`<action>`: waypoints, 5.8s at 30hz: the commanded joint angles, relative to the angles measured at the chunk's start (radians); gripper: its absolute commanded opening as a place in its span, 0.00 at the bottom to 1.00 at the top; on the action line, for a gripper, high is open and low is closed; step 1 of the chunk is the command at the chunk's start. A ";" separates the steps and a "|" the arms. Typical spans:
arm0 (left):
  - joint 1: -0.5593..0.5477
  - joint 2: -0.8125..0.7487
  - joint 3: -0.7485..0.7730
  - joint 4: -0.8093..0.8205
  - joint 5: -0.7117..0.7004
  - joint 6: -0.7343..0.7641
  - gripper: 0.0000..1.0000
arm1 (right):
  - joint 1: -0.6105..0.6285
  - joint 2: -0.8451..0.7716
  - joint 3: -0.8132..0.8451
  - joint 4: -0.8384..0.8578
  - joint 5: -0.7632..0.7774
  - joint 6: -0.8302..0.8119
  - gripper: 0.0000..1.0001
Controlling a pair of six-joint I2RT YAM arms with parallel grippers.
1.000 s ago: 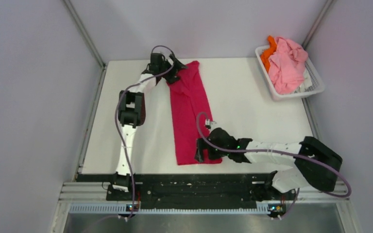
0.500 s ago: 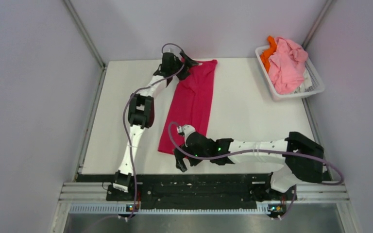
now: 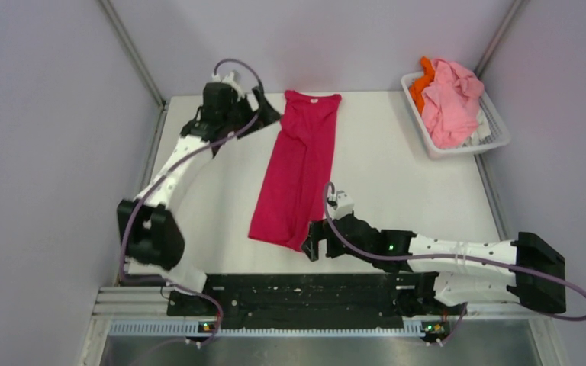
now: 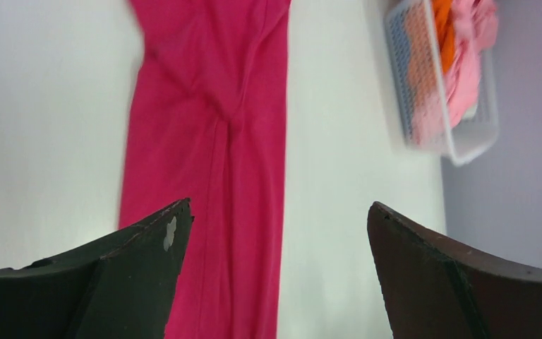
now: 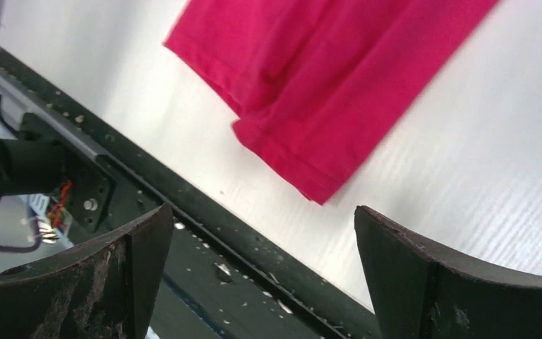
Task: Fold and stack the t-shirts
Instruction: Grab the bottom of the folded rectangular tshirt with both arms, then fold the folded rectangular tshirt in 1/3 of the way, then grab one side of the 2/3 rectangular tshirt with both arms
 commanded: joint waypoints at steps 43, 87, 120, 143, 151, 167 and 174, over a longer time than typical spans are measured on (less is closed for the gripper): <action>-0.339 -1.136 -1.445 -0.110 -0.008 -0.378 0.00 | 0.098 0.167 -0.088 -0.031 -0.137 0.148 0.00; -0.302 -0.538 -0.944 -0.003 -0.184 -0.229 0.00 | 0.081 0.518 0.249 0.071 -0.093 -0.458 0.55; -0.305 -0.975 -1.084 -0.225 -0.252 -0.297 0.00 | 0.084 0.019 0.026 0.051 -0.098 -0.205 0.00; -0.088 -0.018 -0.281 -0.210 -0.224 -0.079 0.00 | -0.524 0.391 0.266 0.253 -0.361 -0.443 0.00; -0.067 0.125 -0.152 -0.211 -0.222 -0.052 0.00 | -0.621 0.542 0.336 0.321 -0.384 -0.464 0.00; -0.032 -0.014 -0.184 -0.216 -0.278 0.014 0.99 | -0.727 0.627 0.417 0.295 -0.396 -0.344 0.86; -0.032 -0.259 -0.575 -0.163 -0.230 -0.024 0.99 | -0.649 0.428 0.165 0.293 -0.460 -0.240 0.86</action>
